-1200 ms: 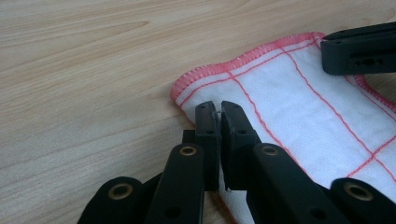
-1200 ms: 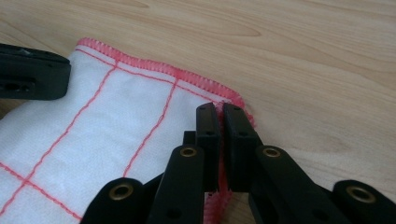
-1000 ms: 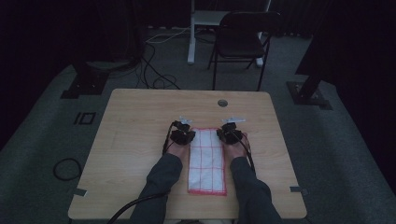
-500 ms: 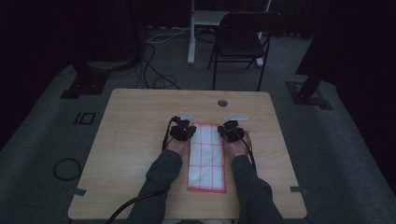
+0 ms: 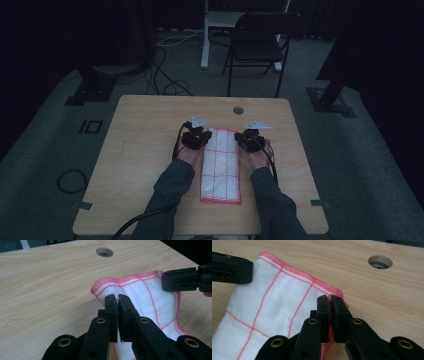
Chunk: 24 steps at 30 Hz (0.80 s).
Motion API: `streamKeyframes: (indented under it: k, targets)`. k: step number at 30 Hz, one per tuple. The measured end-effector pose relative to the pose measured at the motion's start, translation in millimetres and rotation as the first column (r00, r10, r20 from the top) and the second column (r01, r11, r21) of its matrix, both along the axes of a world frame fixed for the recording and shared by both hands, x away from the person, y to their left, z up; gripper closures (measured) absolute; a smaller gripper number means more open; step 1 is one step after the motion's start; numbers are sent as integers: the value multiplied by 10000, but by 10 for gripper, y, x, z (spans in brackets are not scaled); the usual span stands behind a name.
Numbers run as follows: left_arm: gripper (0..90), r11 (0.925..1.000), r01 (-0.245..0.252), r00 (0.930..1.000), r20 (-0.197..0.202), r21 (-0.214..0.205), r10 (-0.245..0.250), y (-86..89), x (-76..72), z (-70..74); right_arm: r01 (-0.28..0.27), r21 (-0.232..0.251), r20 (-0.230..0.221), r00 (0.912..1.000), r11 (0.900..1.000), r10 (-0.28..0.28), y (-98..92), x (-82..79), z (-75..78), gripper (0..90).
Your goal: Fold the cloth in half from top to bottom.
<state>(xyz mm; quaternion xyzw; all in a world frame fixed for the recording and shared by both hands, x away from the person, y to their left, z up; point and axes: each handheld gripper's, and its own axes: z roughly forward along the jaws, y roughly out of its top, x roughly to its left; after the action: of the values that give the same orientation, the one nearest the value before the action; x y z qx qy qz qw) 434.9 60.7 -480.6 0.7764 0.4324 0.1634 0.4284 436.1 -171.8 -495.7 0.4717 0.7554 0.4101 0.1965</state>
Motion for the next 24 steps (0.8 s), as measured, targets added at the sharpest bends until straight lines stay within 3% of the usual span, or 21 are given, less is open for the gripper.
streamKeyframes:
  k: [11, 24]
  targets:
    - [873, 9995, 254, 9987, 436, -182, -246, 94, -226, 71, -366, 328, 426, 9985, 9988, 351, -30, -206, 140, 866]
    - [872, 9979, 452, 9972, 616, -460, -424, 180, -508, 100, -641, 696, 425, 9972, 9955, 613, -23, -463, 124, 866]
